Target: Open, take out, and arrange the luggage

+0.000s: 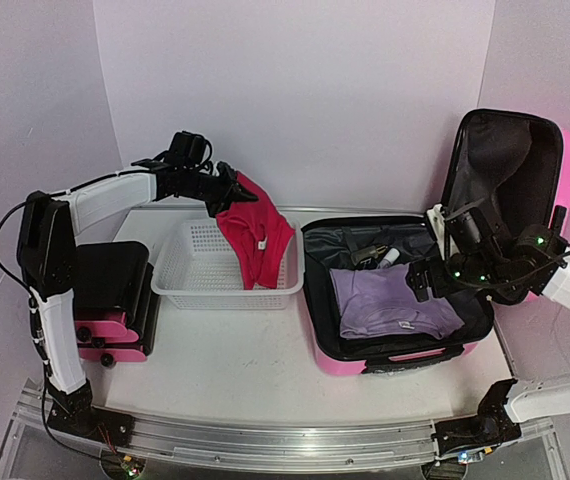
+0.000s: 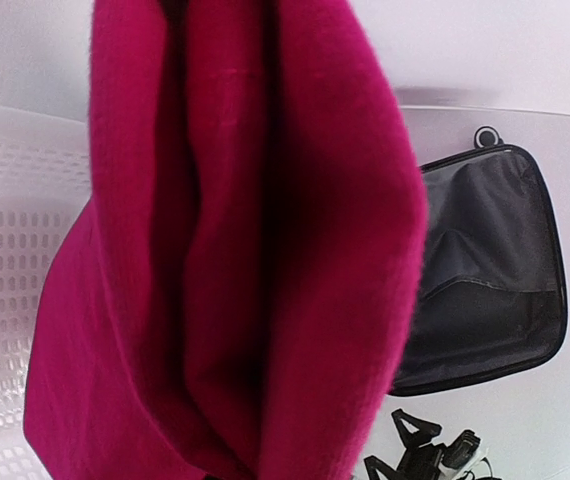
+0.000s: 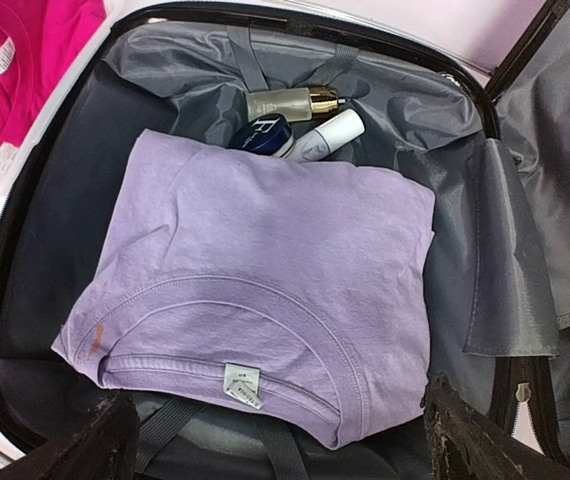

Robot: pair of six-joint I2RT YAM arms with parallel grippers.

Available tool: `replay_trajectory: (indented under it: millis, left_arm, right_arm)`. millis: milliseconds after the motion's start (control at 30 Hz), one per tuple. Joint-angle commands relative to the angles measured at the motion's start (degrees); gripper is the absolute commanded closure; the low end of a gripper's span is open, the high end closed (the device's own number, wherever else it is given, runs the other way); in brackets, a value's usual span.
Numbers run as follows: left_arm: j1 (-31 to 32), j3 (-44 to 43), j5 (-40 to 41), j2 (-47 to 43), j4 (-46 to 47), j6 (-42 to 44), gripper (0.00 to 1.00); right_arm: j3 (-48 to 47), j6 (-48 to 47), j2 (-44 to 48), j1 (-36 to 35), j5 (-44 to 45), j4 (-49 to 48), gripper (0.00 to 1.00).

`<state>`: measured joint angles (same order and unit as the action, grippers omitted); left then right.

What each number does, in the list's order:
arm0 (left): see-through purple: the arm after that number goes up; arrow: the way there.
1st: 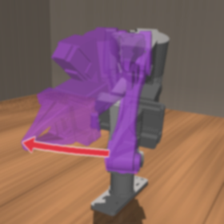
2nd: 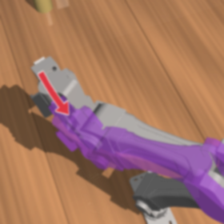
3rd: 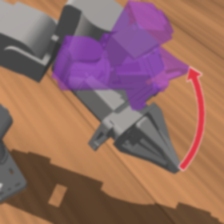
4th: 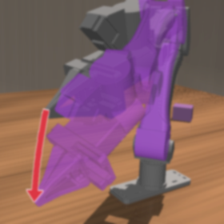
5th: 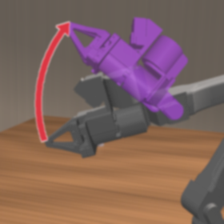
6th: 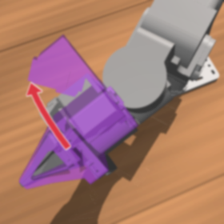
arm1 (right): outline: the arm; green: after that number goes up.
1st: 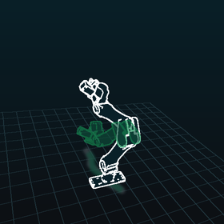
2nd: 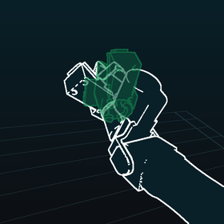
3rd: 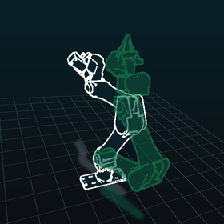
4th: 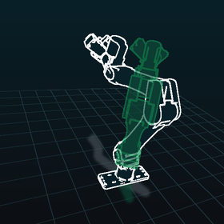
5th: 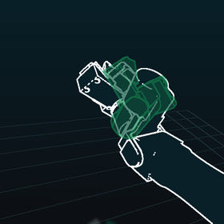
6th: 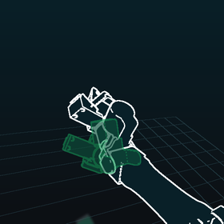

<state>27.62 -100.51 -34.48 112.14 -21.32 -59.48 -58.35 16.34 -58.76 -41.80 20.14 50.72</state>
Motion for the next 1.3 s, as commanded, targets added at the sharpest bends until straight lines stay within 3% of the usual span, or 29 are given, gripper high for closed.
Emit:
replay_trajectory:
  millis: [0,233,500,1033,1200,1267]
  left_arm:
    - [2.46,0.80,3.67,-6.99,7.47,-5.79,1.00]
    - [5.39,1.20,7.93,-8.04,9.27,-12.23,1.00]
    - [5.55,2.91,5.11,-2.87,12.13,-12.90,1.00]
    - [0.63,12.04,0.30,-2.28,13.77,-4.98,1.00]
    - [-1.80,16.43,-1.07,-3.71,13.38,0.46,1.00]
    - [-3.42,17.46,0.51,-4.57,8.71,4.78,1.00]
  right_arm:
    - [-0.62,0.21,1.30,0.06,-0.10,-2.10,0.02]
    - [-0.90,-0.02,0.39,0.05,-0.96,-2.41,0.02]
    - [-0.77,0.07,1.10,0.05,-1.24,-2.64,0.02]
    - [-0.88,0.12,0.68,0.08,-1.07,-2.47,0.02]
    - [-1.02,0.09,0.54,0.06,-1.09,-2.47,0.02]
    - [-0.98,0.17,0.45,0.05,-1.22,-2.47,0.02]
